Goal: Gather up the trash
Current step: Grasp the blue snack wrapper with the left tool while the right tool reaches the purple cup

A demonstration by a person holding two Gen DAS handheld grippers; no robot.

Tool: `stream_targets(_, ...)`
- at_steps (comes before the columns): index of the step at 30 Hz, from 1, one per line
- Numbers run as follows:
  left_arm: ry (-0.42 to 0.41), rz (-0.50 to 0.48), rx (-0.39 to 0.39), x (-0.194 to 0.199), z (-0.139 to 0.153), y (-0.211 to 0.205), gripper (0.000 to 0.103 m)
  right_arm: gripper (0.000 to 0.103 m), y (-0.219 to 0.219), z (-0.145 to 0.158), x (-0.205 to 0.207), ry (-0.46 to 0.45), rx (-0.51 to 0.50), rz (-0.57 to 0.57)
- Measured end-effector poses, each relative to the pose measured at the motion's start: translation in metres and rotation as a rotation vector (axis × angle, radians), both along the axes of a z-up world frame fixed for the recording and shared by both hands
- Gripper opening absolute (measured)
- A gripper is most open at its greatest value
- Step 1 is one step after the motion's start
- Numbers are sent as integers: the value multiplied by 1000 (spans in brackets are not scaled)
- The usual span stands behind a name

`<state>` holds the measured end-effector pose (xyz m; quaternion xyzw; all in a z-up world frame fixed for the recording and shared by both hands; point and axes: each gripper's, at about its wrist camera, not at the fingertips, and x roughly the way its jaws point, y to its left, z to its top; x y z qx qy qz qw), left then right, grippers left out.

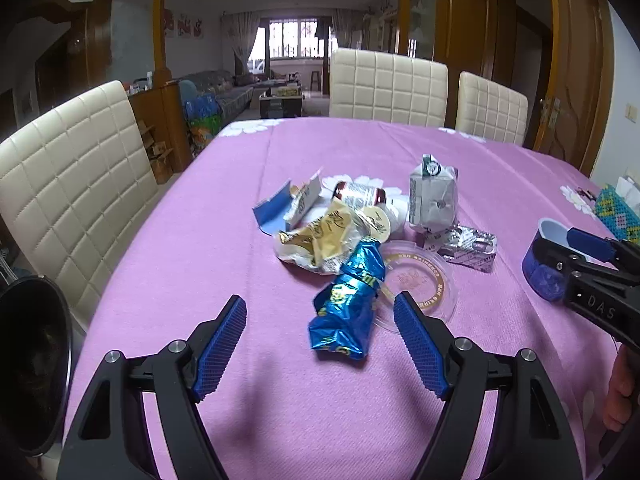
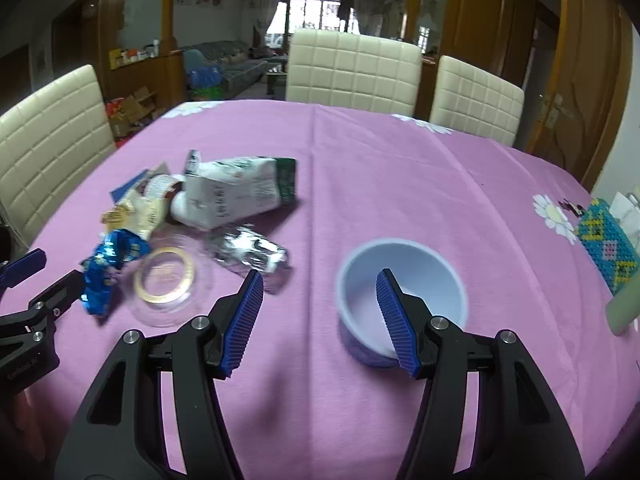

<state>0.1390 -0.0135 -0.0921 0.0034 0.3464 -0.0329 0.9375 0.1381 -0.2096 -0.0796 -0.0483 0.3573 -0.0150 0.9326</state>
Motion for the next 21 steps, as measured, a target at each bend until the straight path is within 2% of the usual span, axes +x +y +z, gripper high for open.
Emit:
stream_targets(5, 48, -16, -14, 10, -7, -8, 74, 59, -12, -13, 9, 54, 43, -19)
stream_targets(7, 50, -21, -3, 11, -8, -11, 74, 55, -12, -18, 11, 70, 44, -13)
stream_targets(11, 41, -29, 8, 11, -8, -15, 74, 38, -7, -26, 12, 92, 38, 3)
stream_targets(13, 43, -29, 12, 13, -8, -15, 72, 35, -5, -29, 11, 97, 29, 10)
stream_targets(16, 83, -38, -22, 19, -12, -11, 54, 26, -1, -30, 9, 89, 13, 17)
stream_targets(17, 105, -44, -42, 23, -15, -9, 44, 20, 0, -30, 8, 90, 17, 22)
stream_targets(18, 122, -46, -57, 26, -17, -6, 39, 16, 1, -30, 7, 94, 26, 29)
stream_targets(19, 128, -47, -84, 28, -18, -2, 39, 16, 3, -30, 6, 93, 27, 34)
stream_targets(21, 119, -46, -85, 28, -17, 0, 35, 15, 9, -29, 4, 83, 19, 45)
